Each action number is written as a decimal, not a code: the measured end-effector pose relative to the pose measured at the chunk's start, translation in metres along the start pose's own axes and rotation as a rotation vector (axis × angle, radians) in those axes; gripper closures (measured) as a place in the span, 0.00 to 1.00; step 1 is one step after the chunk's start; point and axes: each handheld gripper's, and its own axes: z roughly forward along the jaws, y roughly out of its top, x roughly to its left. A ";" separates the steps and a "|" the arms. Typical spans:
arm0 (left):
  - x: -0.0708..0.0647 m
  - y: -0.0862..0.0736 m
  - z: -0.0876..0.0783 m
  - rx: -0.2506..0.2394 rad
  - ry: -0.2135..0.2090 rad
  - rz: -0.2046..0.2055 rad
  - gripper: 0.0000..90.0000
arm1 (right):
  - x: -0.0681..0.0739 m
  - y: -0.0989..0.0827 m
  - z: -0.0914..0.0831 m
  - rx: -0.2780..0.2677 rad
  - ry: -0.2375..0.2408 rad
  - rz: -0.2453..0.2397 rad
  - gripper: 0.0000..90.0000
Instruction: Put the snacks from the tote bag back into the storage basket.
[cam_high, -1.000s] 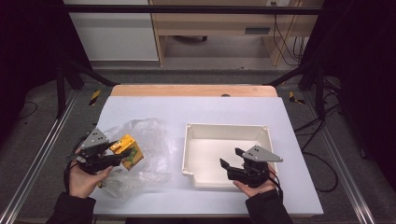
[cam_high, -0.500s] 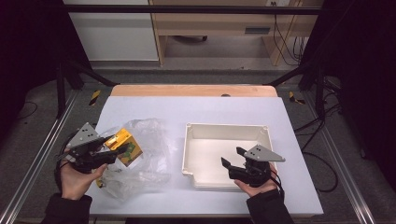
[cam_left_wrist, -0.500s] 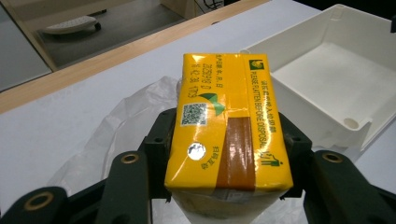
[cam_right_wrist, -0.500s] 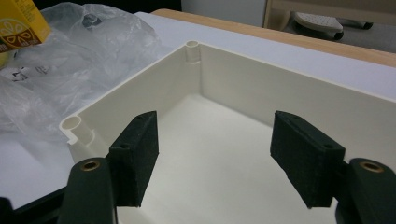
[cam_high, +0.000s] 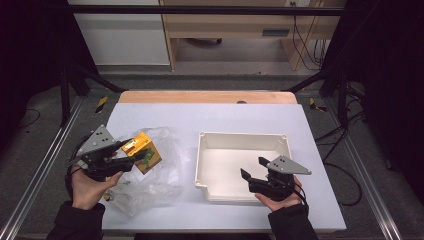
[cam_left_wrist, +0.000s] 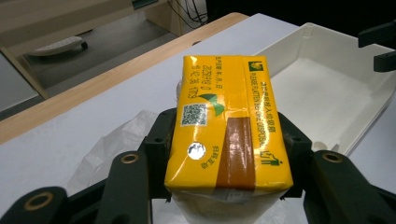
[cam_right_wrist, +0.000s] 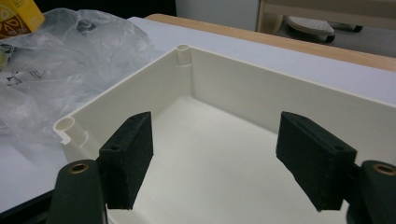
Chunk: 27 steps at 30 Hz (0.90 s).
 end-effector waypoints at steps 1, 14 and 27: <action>-0.001 0.002 0.000 -0.002 -0.001 0.006 0.56 | -0.001 0.000 -0.001 0.001 -0.001 0.003 0.29; -0.017 0.024 0.013 -0.018 -0.045 0.046 0.56 | -0.013 -0.007 -0.012 0.001 -0.040 0.019 0.22; -0.036 0.043 0.033 -0.026 -0.111 0.104 0.56 | -0.022 -0.011 -0.018 -0.003 -0.062 0.029 0.22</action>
